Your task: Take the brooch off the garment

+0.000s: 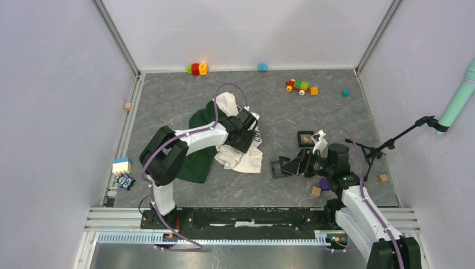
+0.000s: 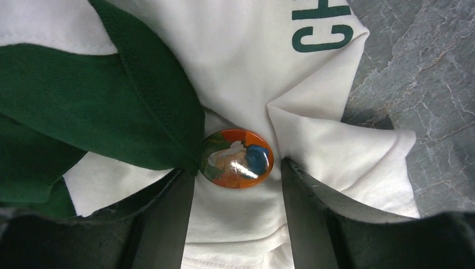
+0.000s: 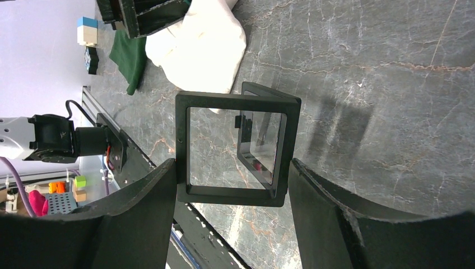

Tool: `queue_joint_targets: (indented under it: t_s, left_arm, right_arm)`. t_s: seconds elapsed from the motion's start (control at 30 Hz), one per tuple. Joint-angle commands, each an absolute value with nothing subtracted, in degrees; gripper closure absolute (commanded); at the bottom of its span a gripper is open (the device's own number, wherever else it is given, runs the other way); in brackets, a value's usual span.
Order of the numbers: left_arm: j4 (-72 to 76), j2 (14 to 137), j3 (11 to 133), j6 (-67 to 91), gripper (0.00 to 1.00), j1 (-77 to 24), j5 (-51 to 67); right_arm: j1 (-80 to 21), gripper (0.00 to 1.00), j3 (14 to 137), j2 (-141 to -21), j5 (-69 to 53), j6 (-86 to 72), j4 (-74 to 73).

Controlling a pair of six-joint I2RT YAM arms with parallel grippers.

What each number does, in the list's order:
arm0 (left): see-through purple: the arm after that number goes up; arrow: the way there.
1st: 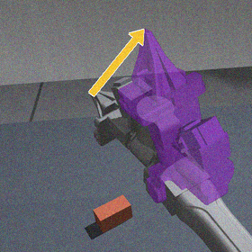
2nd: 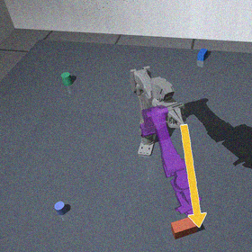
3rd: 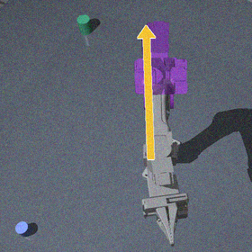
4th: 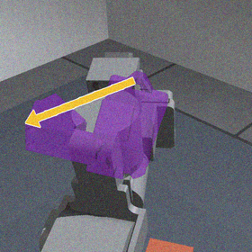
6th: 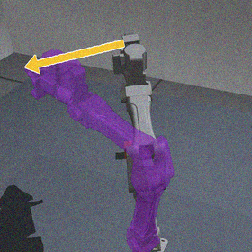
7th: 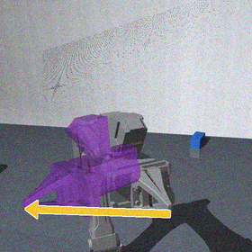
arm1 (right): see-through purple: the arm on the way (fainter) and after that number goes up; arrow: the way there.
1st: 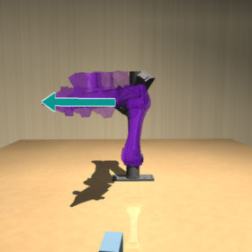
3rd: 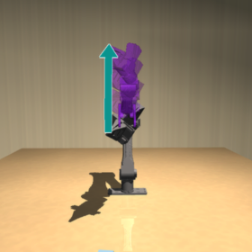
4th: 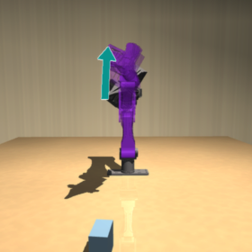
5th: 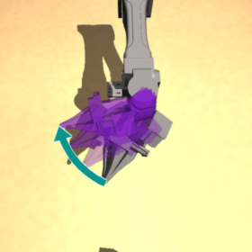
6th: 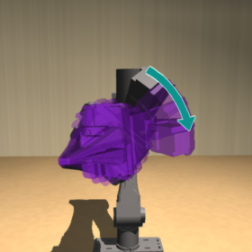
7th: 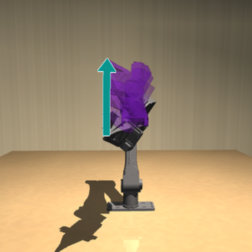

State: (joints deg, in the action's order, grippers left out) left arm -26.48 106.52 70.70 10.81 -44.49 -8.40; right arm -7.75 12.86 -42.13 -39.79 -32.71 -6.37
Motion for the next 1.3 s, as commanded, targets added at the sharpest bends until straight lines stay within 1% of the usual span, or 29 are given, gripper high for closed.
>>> queue_joint_targets:
  t_s: [0.0,0.13,0.33,0.43,0.5,0.57,0.83,1.03,1.27]
  left_arm:
    - [-25.67,108.68,73.03,11.25,0.35,-44.82,-9.42]
    - [-25.53,109.45,73.91,10.99,0.36,-44.66,-9.01]
    - [-25.75,107.52,73.95,10.77,0.42,-44.38,-8.39]
    - [-25.66,104.73,72.55,10.08,0.46,-44.45,-6.72]
    - [-25.58,102.56,71.43,9.76,0.52,-44.47,-6.11]
    - [-25.65,100.58,70.30,9.76,0.54,-44.47,-5.91]
    - [-24.20,92.89,65.08,12.01,0.56,-45.71,-1.80]
    - [-16.92,88.25,60.07,12.44,0.57,-49.49,4.60]
    - [-7.20,87.77,56.06,11.03,0.57,-52.21,9.18]
  right_arm:
    - [-7.47,0.43,15.15,-42.00,-40.96,-32.15,-5.01]
    - [-7.46,0.43,15.11,-41.98,-40.96,-32.03,-5.01]
    - [-7.47,0.43,14.96,-41.94,-40.96,-31.99,-5.01]
    - [-7.47,0.43,15.09,-42.48,-41.10,-31.89,-4.92]
    - [-7.42,0.43,15.10,-42.92,-41.23,-31.79,-4.86]
    - [-7.39,0.43,14.79,-43.33,-41.64,-32.07,-4.15]
    - [-7.25,0.43,12.91,-44.43,-42.08,-34.41,-0.36]
    - [-7.29,0.44,9.57,-47.67,-44.68,-39.93,9.74]
    - [-7.21,0.44,6.59,-51.66,-44.90,-45.54,19.46]
